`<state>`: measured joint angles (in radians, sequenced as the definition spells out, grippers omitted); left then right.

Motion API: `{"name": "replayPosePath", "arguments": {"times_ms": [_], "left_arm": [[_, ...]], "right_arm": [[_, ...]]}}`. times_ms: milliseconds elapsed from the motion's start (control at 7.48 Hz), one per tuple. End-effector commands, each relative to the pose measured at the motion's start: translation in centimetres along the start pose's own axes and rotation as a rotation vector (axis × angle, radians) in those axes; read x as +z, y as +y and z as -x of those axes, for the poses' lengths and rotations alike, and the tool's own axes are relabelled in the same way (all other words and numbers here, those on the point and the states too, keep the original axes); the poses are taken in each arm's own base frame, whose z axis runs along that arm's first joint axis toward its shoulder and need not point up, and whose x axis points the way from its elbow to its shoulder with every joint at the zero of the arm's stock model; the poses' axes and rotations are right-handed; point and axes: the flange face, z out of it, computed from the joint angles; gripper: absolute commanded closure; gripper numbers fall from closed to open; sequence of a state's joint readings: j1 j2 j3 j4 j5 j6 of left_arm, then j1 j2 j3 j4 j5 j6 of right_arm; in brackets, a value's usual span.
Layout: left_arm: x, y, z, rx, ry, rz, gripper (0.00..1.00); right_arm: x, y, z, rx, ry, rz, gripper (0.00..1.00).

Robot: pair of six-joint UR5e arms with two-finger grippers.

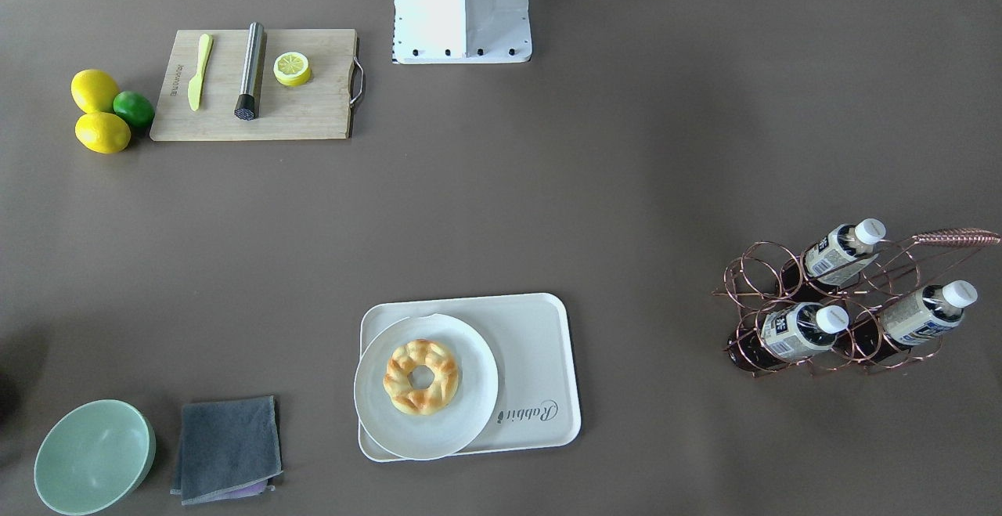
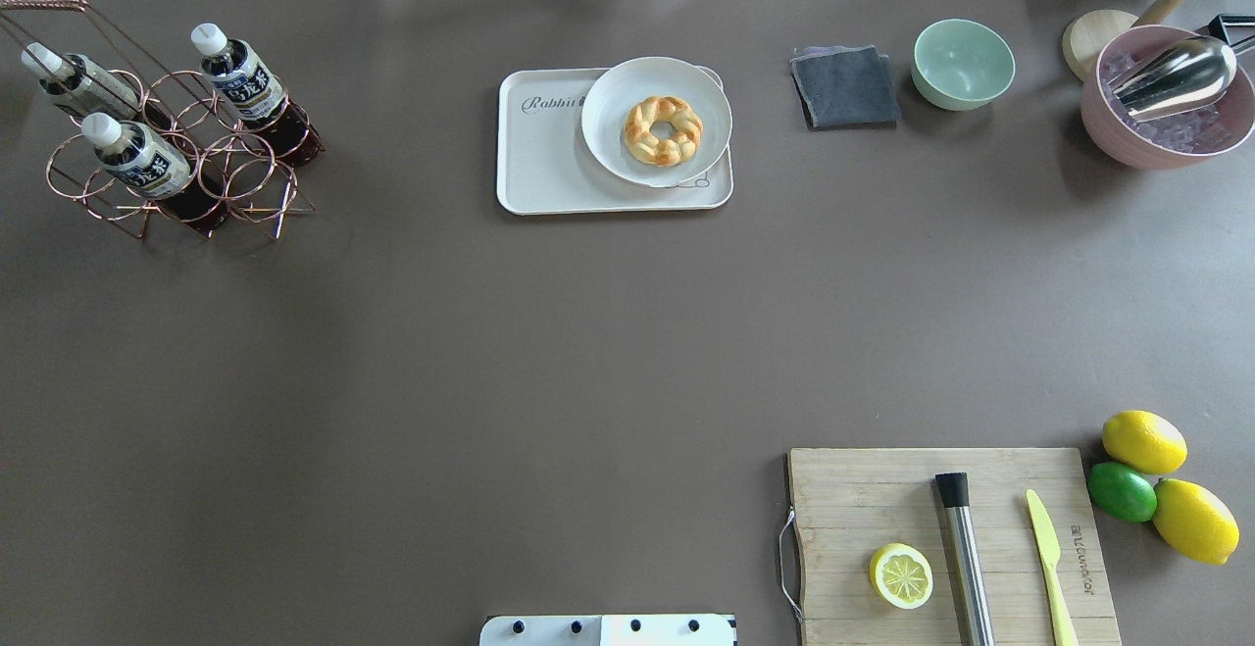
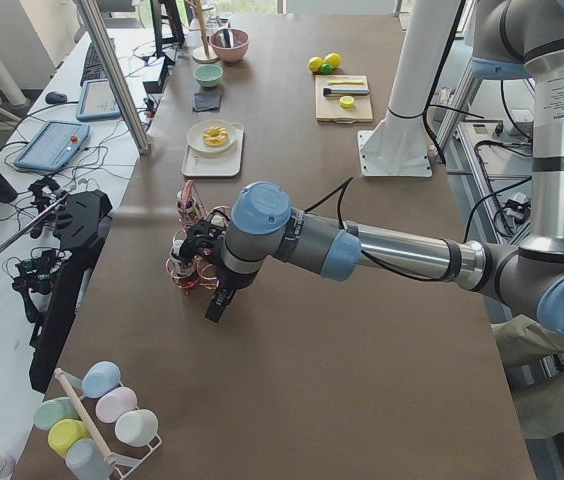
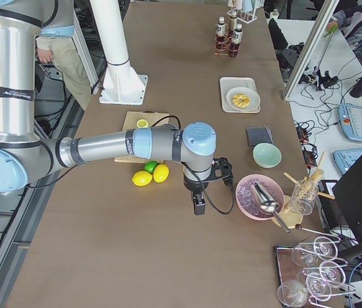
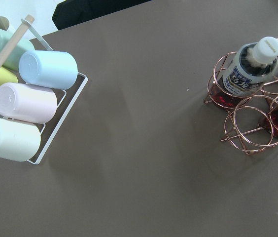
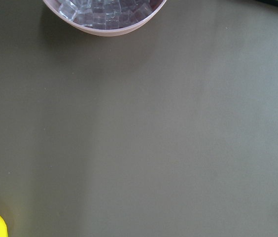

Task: Place tea on tray

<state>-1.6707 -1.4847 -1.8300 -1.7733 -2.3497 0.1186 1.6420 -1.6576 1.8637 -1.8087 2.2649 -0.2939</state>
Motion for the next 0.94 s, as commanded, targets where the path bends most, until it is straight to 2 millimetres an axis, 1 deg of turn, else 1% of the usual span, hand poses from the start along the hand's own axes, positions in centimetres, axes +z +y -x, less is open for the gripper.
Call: {"name": "replayPosePath", "arguments": {"times_ms": [0, 134, 268, 669, 803], "left_arm": [[0.6, -0.2, -0.7, 0.005, 0.007, 0.009, 0.03], [1.7, -0.3, -1.3, 0.017, 0.019, 0.03, 0.03], [2.2, -0.2, -1.8, 0.022, 0.027, 0.04, 0.03], [2.1, 0.0, -1.8, -0.016, 0.026, 0.041, 0.03], [2.8, 0.3, -1.4, -0.017, 0.028, 0.054, 0.04]], "right_arm": [[0.0, 0.2, 0.0, -0.004, -0.002, -0.001, 0.0], [0.2, 0.3, -0.1, 0.0, -0.004, 0.004, 0.0], [0.2, 0.3, -0.1, 0.0, -0.003, 0.002, 0.0], [0.3, 0.4, -0.2, 0.006, -0.007, 0.006, 0.0], [0.2, 0.4, -0.1, 0.004, -0.007, 0.004, 0.0]]}}
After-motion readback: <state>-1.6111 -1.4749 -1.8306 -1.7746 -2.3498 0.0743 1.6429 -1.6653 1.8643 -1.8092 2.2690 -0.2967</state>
